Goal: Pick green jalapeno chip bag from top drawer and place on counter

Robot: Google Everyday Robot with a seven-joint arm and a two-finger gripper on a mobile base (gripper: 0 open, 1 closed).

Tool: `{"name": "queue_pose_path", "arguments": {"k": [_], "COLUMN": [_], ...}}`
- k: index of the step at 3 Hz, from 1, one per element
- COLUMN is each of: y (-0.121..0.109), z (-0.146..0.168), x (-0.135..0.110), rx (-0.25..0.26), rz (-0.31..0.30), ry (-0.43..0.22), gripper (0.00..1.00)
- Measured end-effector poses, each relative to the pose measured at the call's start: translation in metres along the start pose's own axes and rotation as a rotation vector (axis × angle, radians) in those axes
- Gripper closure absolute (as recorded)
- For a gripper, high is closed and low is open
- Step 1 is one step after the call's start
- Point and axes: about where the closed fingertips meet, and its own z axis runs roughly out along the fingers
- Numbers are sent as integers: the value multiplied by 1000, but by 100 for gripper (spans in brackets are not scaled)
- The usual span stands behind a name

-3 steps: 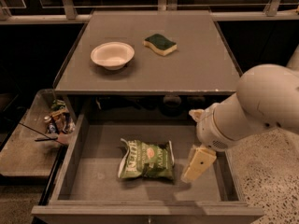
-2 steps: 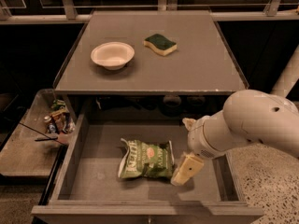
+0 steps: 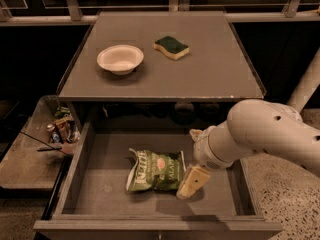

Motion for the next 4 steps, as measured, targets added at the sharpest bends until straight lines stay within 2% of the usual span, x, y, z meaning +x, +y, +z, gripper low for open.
{"name": "queue_pose_path", "arguments": {"k": [2, 4], "y": [-8, -8], "z": [47, 73], "x": [0, -9], "rx": [-14, -8], "rz": [38, 52], "ry": [-26, -64], "gripper": [0, 0]}}
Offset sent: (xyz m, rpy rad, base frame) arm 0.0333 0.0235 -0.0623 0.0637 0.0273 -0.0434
